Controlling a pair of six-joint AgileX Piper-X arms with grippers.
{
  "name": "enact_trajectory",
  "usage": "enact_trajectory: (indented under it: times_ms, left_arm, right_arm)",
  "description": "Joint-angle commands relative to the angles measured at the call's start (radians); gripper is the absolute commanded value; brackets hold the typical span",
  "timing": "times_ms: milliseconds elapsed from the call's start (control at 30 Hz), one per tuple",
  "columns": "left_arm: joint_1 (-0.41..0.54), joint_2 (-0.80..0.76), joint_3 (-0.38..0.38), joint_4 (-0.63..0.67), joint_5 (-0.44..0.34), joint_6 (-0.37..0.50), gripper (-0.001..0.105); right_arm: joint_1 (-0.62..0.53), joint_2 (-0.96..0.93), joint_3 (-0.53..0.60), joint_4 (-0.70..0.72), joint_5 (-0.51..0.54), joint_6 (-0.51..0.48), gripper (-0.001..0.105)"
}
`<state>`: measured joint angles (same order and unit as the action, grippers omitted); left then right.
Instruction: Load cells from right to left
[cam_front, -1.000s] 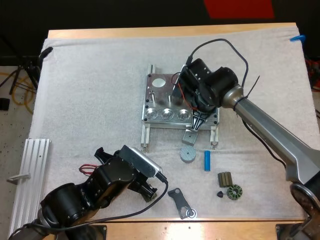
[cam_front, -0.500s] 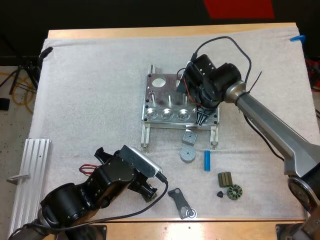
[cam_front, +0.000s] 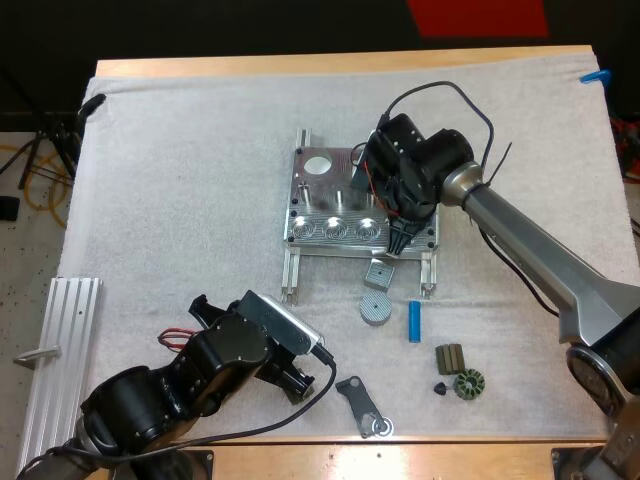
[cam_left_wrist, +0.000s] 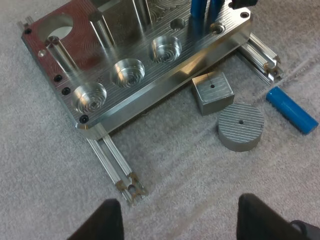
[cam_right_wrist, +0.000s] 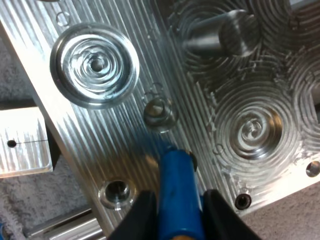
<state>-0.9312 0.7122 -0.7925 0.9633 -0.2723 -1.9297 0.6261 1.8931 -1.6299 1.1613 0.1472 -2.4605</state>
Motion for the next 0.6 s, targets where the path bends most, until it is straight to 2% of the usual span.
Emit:
enact_trajectory:
  times_ms: [0, 567]
  left_arm:
    - [0.0, -0.004, -0.004, -0.004, -0.001, 0.003, 0.05]
    - [0.0, -0.004, -0.004, -0.004, -0.001, 0.003, 0.05]
  right_arm:
    - [-0.005, -0.001, -0.005, 0.005, 0.003, -0.004, 0.008]
    - [-0.005, 0.026, -0.005, 0.005, 0.012, -0.006, 0.008]
